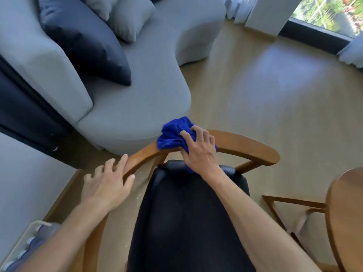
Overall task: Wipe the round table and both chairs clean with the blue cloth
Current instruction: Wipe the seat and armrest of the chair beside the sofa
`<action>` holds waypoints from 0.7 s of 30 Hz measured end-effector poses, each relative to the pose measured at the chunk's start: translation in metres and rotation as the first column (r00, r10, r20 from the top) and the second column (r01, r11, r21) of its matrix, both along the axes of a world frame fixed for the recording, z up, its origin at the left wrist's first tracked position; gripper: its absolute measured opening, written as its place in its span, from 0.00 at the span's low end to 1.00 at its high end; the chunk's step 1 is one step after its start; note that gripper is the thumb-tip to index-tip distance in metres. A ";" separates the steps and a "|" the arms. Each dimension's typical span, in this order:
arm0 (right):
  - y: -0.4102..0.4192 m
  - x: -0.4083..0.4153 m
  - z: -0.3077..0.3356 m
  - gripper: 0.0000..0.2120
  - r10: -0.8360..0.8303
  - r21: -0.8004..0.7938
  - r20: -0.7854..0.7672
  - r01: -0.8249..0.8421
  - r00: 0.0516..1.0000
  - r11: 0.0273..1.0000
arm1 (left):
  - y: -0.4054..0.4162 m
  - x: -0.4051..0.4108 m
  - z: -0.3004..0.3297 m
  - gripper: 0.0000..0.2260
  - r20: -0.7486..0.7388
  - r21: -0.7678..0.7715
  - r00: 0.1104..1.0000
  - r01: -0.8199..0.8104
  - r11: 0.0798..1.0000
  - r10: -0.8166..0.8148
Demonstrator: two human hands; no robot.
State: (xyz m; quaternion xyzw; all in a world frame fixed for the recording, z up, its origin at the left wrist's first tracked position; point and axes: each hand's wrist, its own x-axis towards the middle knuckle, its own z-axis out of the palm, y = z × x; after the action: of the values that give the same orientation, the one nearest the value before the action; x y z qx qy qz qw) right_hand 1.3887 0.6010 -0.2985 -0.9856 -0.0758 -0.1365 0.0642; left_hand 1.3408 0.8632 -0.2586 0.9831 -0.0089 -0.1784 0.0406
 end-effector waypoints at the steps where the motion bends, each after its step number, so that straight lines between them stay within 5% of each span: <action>1: -0.035 -0.006 0.001 0.19 -0.106 -0.009 0.007 0.106 0.994 0.994 | 0.000 0.002 -0.004 0.28 0.004 0.026 1.000 0.010 1.000 -0.011; 5: -0.172 -0.047 0.016 0.18 -0.624 0.071 -0.088 0.630 0.776 0.773 | -0.005 0.002 -0.010 0.27 0.065 0.024 0.998 0.019 1.000 -0.021; 9: -0.193 -0.059 0.016 0.17 -0.776 0.160 -0.127 0.785 0.617 0.598 | -0.009 0.001 -0.007 0.26 0.091 0.022 0.995 0.028 0.999 -0.030; 11: -0.159 -0.048 0.009 0.15 -0.741 0.151 -0.003 0.733 0.671 0.663 | -0.012 0.001 -0.004 0.26 0.101 0.033 0.994 0.036 0.999 -0.039; 15: -0.045 -0.008 0.001 0.15 -0.411 0.143 0.077 0.398 0.908 0.906 | -0.015 0.002 -0.003 0.26 0.115 0.067 0.992 0.037 0.997 -0.044; 21: 0.089 0.009 -0.004 0.19 0.132 0.100 0.025 -0.134 0.991 0.986 | -0.016 0.002 -0.004 0.24 0.126 0.072 0.991 0.026 0.997 -0.034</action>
State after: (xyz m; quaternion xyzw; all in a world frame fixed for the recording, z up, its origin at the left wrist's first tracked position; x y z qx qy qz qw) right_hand 1.3982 0.6899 -0.3023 -0.9726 -0.1349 -0.1445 0.1226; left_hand 1.3424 0.8476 -0.2626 0.9930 -0.0200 -0.1163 0.0027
